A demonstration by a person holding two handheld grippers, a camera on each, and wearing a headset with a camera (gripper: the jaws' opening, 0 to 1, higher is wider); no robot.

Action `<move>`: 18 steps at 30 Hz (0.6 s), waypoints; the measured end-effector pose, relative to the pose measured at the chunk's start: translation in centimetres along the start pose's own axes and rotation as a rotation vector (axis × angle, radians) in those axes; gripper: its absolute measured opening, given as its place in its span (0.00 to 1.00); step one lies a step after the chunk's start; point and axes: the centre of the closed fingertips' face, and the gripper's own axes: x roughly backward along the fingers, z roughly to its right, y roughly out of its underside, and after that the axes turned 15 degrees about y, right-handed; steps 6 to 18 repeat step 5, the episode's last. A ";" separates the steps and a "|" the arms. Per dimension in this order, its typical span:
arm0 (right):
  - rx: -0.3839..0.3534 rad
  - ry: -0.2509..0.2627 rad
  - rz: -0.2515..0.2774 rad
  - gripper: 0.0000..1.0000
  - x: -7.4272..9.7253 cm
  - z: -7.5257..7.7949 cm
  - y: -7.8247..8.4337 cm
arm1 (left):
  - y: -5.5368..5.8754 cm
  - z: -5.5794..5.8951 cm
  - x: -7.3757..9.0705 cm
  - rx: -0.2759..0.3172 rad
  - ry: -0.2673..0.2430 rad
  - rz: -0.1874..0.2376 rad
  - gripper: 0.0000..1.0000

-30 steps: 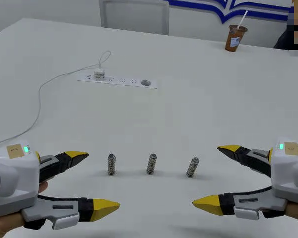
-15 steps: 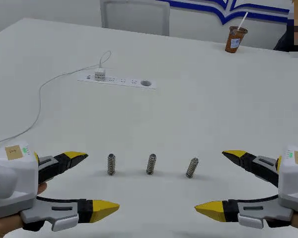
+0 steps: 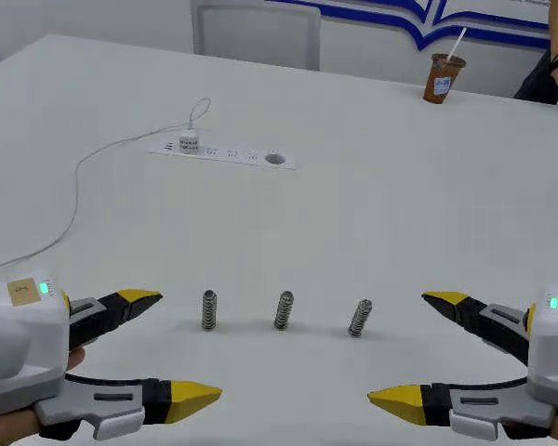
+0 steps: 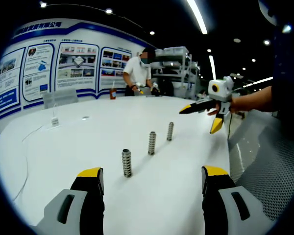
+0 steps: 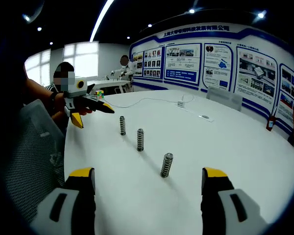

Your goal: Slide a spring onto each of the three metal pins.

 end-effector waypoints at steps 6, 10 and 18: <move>-0.004 0.000 -0.001 0.91 0.0 0.0 0.1 | 0.1 0.1 0.1 0.002 -0.001 -0.002 0.84; -0.004 0.000 -0.001 0.91 0.0 0.0 0.1 | 0.1 0.1 0.1 0.002 -0.001 -0.002 0.84; -0.004 0.000 -0.001 0.91 0.0 0.0 0.1 | 0.1 0.1 0.1 0.002 -0.001 -0.002 0.84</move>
